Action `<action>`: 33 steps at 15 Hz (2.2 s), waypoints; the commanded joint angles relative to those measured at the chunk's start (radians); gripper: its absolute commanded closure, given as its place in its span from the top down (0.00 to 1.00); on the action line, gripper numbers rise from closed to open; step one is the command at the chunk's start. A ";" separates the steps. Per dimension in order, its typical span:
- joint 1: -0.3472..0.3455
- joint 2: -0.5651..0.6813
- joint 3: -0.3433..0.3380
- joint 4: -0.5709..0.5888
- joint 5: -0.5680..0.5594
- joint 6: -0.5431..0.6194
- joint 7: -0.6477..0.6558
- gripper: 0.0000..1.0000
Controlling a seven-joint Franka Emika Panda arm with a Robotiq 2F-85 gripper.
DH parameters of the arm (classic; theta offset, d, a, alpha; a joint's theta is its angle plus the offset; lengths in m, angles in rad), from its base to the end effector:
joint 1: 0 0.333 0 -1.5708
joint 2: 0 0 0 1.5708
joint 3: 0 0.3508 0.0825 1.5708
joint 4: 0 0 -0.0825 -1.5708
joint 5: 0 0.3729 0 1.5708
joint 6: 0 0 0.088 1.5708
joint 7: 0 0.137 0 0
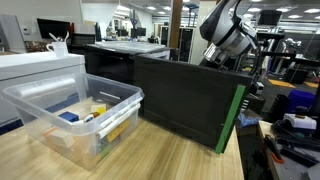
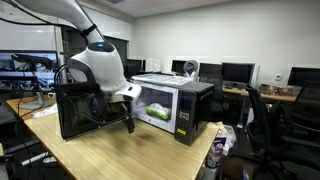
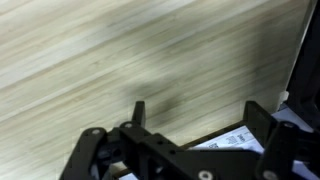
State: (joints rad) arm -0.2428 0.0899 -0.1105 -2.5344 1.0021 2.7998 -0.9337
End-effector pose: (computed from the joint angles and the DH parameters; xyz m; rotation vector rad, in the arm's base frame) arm 0.4259 -0.1908 0.2643 -2.8315 0.4926 -0.5319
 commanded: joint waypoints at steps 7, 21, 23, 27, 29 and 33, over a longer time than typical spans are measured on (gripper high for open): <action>0.004 0.016 0.047 0.086 0.356 0.089 -0.295 1.00; -0.004 0.057 0.044 0.108 0.362 -0.045 -0.295 1.00; -0.004 0.057 0.044 0.108 0.362 -0.045 -0.295 1.00; -0.004 0.057 0.044 0.108 0.362 -0.046 -0.295 1.00; -0.004 0.057 0.044 0.108 0.362 -0.046 -0.295 1.00; -0.021 0.073 0.066 0.158 0.778 -0.219 -0.479 1.00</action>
State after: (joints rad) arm -0.2460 0.1483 -0.0592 -2.3950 1.5838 2.6631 -1.3055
